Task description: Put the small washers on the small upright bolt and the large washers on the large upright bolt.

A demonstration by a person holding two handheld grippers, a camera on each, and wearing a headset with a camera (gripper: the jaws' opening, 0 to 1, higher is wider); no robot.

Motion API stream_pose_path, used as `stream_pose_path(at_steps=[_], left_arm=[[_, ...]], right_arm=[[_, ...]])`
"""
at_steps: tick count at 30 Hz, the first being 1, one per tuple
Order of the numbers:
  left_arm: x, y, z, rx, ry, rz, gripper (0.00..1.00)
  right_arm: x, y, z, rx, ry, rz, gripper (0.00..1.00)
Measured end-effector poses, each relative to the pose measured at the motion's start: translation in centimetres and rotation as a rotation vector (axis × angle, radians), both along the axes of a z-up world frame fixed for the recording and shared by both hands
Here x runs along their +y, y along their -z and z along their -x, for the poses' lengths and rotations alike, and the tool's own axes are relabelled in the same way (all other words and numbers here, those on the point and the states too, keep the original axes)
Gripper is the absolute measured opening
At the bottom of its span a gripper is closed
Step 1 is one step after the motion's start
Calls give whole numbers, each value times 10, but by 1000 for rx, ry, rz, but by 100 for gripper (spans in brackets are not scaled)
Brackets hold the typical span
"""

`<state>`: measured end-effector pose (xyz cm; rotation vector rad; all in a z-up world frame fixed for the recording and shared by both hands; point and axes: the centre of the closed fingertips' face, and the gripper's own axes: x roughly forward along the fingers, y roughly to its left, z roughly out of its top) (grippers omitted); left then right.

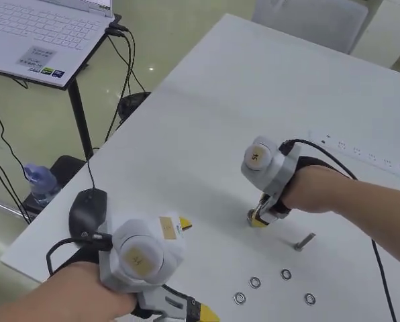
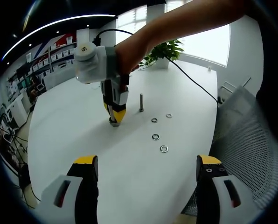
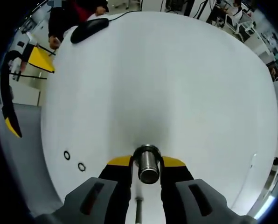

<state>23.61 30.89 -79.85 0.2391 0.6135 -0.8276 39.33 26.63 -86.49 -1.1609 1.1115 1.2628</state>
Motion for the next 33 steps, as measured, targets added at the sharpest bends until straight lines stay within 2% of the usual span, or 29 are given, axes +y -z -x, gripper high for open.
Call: stream_pose_path(at_steps=[7,17,19,23,27,30,33], left_arm=[[-2,-1,0,-18,17,0,87],[1,3,1,-19,40,-41,86],[0,3,1,-17,44,-46,86],[0,4,1,-12,57,-52,86],[0,1,0,-10,63,-52,84],[-2,1,2,-7,81,-68,83],[-4,0,3,-2,88,-65,83]], right_arm=[[1,0,1,0,-14,3,24],[-1,-2,0,2,6,-11,30],[-2,-7,-1,-2,10,-21,31],[3,-20,-8,-28,6,-82,33],[5,-32,-8,-30,-2,-121,34],[7,-41,-5,-29,-28,-150,35],[5,-48,-1,-23,-47,-158,35]])
